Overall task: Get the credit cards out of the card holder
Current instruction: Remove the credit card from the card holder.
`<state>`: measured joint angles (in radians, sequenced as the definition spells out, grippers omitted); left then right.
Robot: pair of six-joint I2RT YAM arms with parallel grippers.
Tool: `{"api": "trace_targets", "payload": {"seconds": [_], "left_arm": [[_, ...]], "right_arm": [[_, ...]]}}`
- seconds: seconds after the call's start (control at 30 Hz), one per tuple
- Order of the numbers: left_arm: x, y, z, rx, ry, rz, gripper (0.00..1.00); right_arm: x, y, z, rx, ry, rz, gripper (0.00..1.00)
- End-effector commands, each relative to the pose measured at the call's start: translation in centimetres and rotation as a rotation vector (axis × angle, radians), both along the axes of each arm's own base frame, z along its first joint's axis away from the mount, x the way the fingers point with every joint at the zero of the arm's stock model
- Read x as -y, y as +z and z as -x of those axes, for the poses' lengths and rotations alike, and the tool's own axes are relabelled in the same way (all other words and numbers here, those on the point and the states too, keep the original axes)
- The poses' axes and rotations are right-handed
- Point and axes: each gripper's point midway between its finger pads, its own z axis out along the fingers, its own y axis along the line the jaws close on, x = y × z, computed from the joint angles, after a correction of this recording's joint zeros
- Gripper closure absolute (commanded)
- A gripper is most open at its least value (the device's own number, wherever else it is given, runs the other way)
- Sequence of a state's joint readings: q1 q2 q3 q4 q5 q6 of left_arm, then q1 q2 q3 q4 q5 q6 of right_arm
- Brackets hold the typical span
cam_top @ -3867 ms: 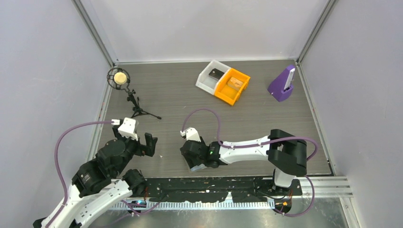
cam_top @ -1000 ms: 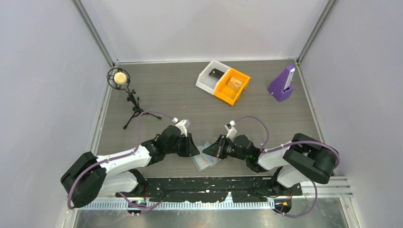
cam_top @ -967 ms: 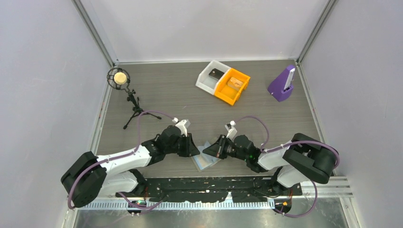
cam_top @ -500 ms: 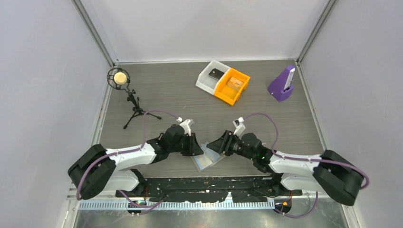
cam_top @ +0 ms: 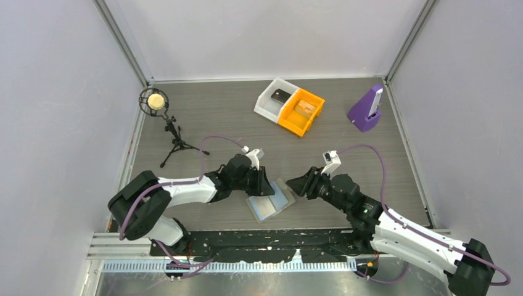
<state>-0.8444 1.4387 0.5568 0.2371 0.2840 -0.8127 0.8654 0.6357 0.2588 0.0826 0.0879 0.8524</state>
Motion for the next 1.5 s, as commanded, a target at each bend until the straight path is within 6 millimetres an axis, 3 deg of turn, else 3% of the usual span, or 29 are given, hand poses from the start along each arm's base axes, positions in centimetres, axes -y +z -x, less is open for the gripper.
{"api": "trace_targets", "payload": {"seconds": [0.0,0.2,0.4,0.63,0.8,0.97,1.1,1.3,1.47], "left_arm": [[1.9,1.3,-0.9,0.031,-0.019,0.059,0.78],[2.5,0.4,-1.6,0.029,-0.032,0.03,0.77],[2.1,-0.1,-1.9,0.019,-0.007,0.0,0.77],[1.3,1.2,-2.1,0.015,0.03,-0.015,0.74],[-1.6,2.3,-3.0,0.01,0.128,-0.065,0.73],[-6.1,3.2,-3.7,0.039,0.257,-0.123,0.7],[-8.8,3.3,-3.0,0.057,0.3,-0.179,0.68],[-11.4,2.1,-1.6,0.056,0.333,-0.206,0.67],[-12.8,1.5,-0.9,0.055,0.355,-0.201,0.67]], "right_arm": [[-0.8,1.6,0.4,0.044,0.069,0.004,0.58],[-3.0,0.0,2.2,0.033,0.192,0.046,0.63],[-4.7,-1.8,2.8,0.053,0.188,0.173,0.63],[-5.4,-4.9,1.1,0.098,0.143,0.289,0.64],[-6.6,-5.4,1.2,0.118,0.142,0.332,0.61],[-8.1,-5.3,1.5,0.128,0.164,0.362,0.51],[-9.2,-5.3,1.7,0.139,0.175,0.407,0.43],[-11.1,-5.7,2.0,0.147,0.197,0.5,0.38],[-11.1,-7.4,2.1,0.132,0.194,0.606,0.35]]}}
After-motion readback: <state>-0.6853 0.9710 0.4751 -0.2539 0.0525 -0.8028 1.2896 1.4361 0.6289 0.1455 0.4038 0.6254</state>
